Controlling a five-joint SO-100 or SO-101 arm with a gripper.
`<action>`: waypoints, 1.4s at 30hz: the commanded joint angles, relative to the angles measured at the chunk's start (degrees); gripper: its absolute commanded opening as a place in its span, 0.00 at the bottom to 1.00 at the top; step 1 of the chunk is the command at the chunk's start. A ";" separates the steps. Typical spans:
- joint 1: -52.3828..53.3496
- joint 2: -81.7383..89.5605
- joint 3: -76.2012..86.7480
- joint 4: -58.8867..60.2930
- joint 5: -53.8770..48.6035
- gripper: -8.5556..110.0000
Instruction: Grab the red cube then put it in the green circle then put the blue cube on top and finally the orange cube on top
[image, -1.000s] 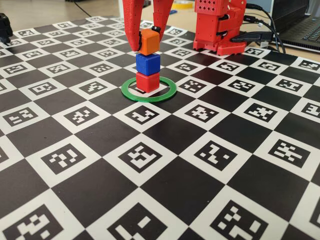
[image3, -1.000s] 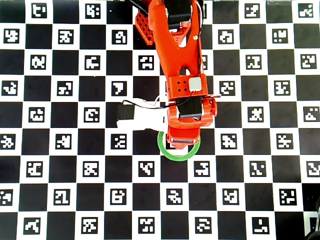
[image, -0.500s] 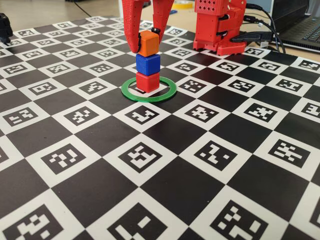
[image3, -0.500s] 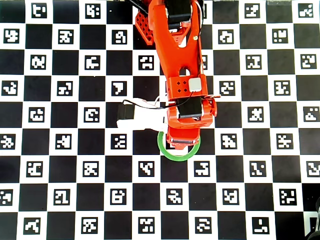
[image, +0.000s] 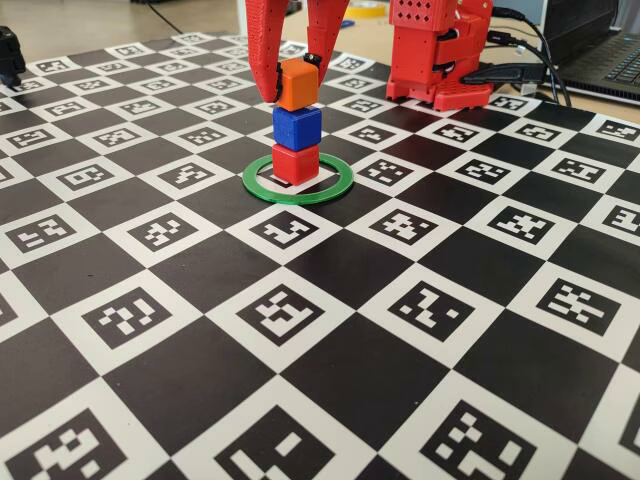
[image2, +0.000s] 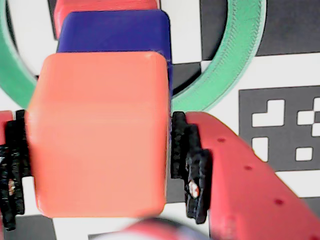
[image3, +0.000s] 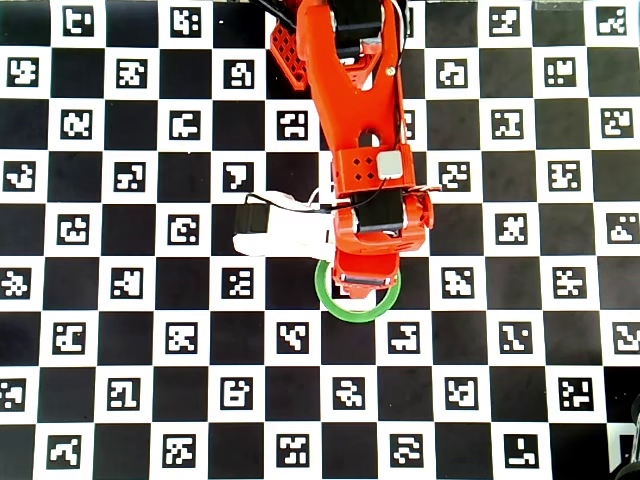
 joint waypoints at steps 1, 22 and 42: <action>-0.88 6.24 -0.53 -0.18 -0.44 0.29; -2.37 8.53 0.00 1.32 -1.23 0.54; -2.72 17.05 0.88 4.48 -2.55 0.48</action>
